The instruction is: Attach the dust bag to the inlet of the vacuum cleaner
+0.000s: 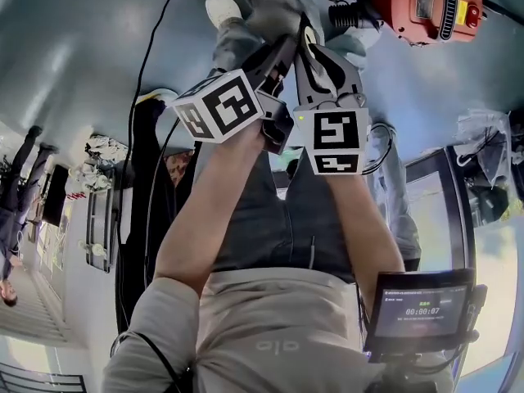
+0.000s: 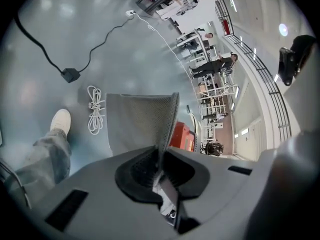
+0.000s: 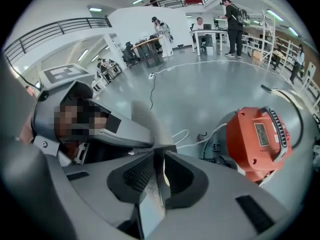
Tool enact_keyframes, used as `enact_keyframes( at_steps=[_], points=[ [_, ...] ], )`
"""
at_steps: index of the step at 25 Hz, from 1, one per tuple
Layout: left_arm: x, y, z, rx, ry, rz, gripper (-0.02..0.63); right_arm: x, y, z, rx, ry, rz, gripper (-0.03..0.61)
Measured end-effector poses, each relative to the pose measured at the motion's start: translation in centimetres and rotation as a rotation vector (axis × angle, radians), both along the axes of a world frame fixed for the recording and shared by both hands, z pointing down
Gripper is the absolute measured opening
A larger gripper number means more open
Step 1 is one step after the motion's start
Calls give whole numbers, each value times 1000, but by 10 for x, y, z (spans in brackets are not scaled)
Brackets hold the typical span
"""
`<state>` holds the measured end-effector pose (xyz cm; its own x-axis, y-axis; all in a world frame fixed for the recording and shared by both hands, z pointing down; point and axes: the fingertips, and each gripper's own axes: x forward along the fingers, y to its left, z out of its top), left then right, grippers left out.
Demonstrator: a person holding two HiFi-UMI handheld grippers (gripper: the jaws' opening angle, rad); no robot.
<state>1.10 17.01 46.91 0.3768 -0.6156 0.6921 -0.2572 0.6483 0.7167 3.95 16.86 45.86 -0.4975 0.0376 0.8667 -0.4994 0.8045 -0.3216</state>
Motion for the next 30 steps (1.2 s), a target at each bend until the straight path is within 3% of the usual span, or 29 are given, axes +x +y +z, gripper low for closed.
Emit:
enact_keyframes(
  at_steps=[3, 6, 12, 16, 23, 30],
  points=[
    [4, -3, 0, 10, 15, 13, 25, 2, -5, 3, 51, 48, -14, 70],
    [11, -5, 2, 16, 16, 47, 25, 6, -6, 8, 95, 80, -57, 25],
    [17, 11, 22, -21, 46, 88, 25, 14, 16, 31, -47, 41, -100, 18],
    [25, 11, 52, 14, 77, 107, 25, 26, 16, 53, -47, 56, -55, 15],
    [38, -23, 93, 263, 184, 68, 26, 36, -26, 89, 65, 56, -24, 15],
    [51, -41, 71, 495, 291, 23, 26, 50, -48, 61, 181, 66, 70, 15]
  ],
)
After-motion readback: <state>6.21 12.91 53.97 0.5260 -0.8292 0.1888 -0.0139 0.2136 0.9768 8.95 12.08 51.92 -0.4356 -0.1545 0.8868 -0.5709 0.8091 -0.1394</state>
